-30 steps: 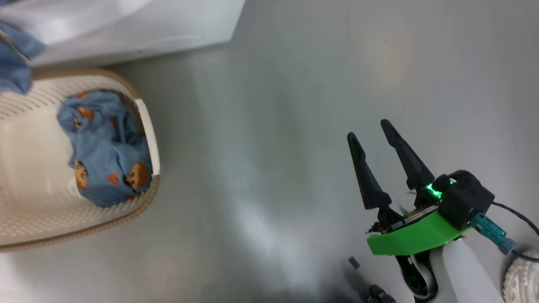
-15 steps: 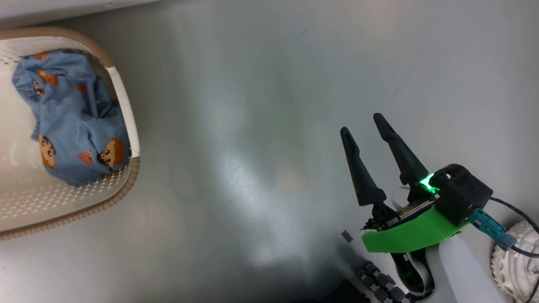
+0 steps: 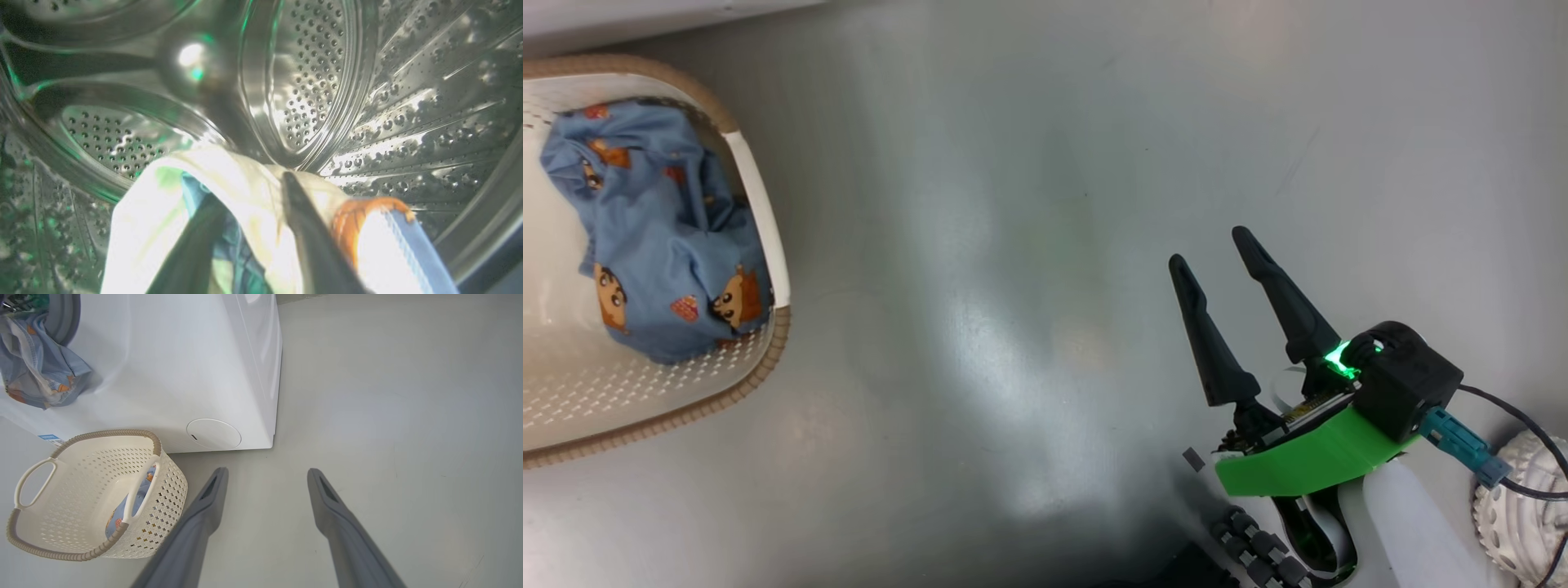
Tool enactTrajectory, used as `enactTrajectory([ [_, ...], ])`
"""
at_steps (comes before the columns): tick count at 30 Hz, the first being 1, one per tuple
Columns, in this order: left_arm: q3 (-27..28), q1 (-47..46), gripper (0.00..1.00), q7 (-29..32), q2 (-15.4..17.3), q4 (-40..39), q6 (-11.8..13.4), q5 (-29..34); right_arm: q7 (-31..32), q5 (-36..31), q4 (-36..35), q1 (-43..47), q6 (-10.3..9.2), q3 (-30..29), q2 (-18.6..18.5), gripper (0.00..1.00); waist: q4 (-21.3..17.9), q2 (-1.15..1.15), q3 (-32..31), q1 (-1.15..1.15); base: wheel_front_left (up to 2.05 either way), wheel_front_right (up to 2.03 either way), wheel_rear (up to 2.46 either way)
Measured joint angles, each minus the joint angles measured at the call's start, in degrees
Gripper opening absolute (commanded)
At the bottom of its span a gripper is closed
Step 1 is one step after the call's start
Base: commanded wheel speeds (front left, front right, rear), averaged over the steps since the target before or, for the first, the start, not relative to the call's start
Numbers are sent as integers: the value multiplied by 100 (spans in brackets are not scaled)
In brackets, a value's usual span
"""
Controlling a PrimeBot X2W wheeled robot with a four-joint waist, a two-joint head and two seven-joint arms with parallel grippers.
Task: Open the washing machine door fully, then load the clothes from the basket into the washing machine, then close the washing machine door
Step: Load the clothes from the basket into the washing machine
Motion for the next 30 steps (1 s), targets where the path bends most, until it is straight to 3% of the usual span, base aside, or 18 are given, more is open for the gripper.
enactTrajectory([
  [16,92,475,100,-3,-402,297,18,-344,0,-19,78,-3,0,-162,-1,100,222,0,-414,0,0,0,0],
  [30,292,1462,100,-3,-755,-97,-64,-699,0,-69,168,-30,0,-277,-5,100,532,0,-984,0,0,0,0],
])
